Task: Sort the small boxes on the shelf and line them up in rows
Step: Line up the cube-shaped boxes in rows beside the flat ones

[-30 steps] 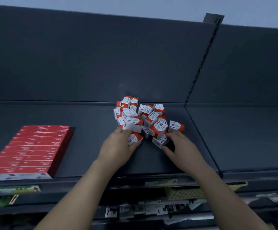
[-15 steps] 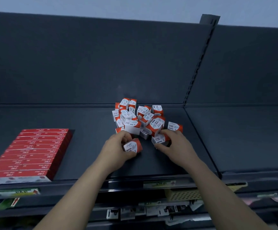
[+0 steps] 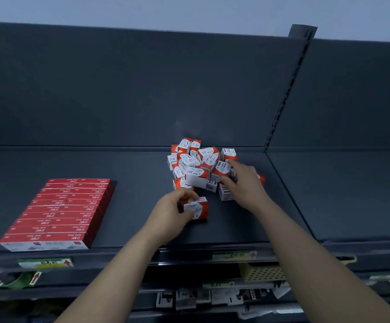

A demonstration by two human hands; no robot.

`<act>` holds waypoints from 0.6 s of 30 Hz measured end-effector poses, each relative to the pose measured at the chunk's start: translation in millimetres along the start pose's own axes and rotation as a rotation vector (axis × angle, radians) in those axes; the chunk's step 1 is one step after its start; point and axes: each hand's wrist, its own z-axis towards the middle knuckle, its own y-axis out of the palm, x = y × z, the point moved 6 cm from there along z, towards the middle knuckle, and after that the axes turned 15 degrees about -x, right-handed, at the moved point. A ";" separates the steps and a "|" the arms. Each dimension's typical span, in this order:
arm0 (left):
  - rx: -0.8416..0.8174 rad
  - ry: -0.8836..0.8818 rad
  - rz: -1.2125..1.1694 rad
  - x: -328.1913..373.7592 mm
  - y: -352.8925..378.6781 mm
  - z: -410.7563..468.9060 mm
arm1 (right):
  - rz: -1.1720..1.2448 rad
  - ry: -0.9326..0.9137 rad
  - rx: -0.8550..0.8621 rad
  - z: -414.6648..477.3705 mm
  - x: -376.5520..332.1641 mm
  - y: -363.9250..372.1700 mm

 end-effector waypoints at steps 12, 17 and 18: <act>-0.108 -0.017 -0.058 -1.1 16.1 -5.8 | 0.503 -0.143 -0.185 -57.7 16.4 -7.4; -0.206 0.002 -0.001 5.3 21.7 -9.1 | 0.446 -0.136 -0.222 -64.7 15.5 0.7; -0.196 0.005 -0.002 5.0 22.2 -9.5 | 0.440 -0.120 -0.209 -64.6 14.6 4.1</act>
